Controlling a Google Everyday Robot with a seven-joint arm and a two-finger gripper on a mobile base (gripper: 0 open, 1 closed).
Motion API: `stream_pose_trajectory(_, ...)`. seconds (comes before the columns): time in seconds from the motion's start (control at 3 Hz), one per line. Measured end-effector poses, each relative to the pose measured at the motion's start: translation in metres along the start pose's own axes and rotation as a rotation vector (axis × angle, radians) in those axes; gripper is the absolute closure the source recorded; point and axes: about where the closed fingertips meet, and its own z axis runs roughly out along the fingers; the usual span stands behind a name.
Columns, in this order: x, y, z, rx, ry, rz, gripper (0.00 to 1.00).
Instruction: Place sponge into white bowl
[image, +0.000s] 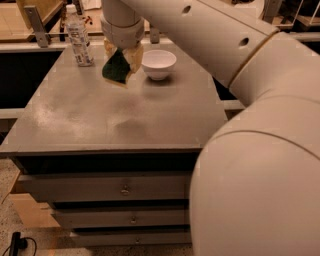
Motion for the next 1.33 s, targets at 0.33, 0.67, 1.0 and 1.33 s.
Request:
stream_pose_trajectory(0.33,0.038,0.008,-0.026,0.071,0.142,0.081,1.00)
stream_pose_trajectory(0.67,0.092,0.033,-0.048,0.224,0.235,0.178,1.00)
stream_pose_trajectory(1.0,0.127,0.050,-0.060,0.338,0.244,0.238,1.00)
stream_pose_trajectory(1.33,0.157,0.064,-0.054,0.426,0.208,0.312,1.00)
